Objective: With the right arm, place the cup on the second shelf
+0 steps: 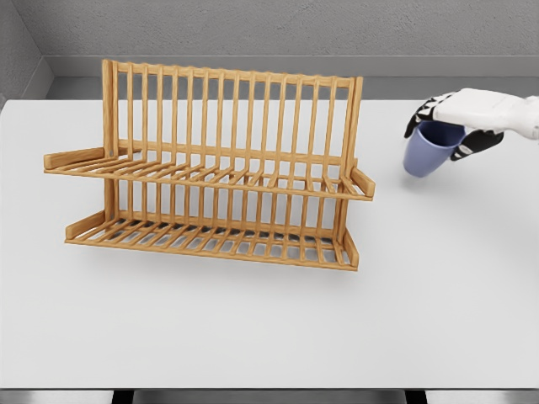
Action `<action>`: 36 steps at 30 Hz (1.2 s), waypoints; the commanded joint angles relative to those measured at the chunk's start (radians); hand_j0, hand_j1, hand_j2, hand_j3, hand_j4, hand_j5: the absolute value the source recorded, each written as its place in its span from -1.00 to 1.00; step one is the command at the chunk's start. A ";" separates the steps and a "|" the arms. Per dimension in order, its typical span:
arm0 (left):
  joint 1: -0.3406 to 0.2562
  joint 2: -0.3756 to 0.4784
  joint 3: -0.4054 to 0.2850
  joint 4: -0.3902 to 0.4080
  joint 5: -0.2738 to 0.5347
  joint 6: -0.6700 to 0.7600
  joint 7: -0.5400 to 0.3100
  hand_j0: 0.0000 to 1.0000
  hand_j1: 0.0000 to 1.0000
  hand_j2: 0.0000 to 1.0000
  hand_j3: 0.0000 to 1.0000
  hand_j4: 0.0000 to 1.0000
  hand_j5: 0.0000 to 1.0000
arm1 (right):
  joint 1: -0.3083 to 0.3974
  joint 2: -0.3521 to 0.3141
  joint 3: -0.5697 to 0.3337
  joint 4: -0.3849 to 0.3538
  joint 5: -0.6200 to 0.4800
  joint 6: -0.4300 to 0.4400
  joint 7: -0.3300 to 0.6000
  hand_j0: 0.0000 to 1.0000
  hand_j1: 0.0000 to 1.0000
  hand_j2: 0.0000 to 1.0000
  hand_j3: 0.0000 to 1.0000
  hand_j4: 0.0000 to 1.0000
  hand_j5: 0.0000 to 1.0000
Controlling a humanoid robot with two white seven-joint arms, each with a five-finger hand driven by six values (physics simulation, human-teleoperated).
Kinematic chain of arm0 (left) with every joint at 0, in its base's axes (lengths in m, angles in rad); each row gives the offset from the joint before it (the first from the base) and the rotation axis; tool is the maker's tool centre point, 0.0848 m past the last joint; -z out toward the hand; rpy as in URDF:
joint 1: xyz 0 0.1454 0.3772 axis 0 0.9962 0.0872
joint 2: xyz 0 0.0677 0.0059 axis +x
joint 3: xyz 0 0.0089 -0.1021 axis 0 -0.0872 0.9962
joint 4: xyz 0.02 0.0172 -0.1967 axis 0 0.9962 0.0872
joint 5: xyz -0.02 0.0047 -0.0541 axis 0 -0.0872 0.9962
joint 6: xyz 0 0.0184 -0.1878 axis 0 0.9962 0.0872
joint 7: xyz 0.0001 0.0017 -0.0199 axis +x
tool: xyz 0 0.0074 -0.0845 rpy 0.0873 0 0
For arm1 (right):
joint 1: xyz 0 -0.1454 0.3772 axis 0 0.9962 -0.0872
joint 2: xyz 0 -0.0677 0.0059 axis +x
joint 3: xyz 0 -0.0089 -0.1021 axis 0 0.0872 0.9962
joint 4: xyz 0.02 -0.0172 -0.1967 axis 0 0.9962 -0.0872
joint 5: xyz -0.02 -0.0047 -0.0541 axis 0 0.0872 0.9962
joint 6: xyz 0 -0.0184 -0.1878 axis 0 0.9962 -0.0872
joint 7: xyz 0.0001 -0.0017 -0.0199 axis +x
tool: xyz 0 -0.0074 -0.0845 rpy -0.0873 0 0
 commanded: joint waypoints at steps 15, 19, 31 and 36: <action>0.000 0.000 0.000 0.000 -0.001 0.000 0.000 1.00 1.00 1.00 1.00 1.00 1.00 | 0.137 -0.149 -0.197 -0.264 -0.006 0.006 0.000 0.34 0.34 0.34 0.34 0.34 0.34; 0.000 0.000 0.000 0.000 -0.001 0.000 0.000 1.00 1.00 1.00 1.00 1.00 1.00 | 0.138 -0.149 -0.210 -0.273 -0.006 -0.002 0.000 0.34 0.34 0.34 0.34 0.34 0.34; 0.000 0.000 0.001 0.000 0.001 0.000 0.000 1.00 1.00 1.00 1.00 1.00 1.00 | 0.143 -0.165 -0.226 -0.402 -0.009 -0.011 0.000 0.34 0.34 0.34 0.34 0.34 0.34; 0.000 0.000 0.000 0.000 -0.001 0.000 0.000 1.00 1.00 1.00 1.00 1.00 1.00 | 0.143 -0.165 -0.255 -0.408 -0.011 -0.022 0.000 0.34 0.34 0.34 0.34 0.34 0.34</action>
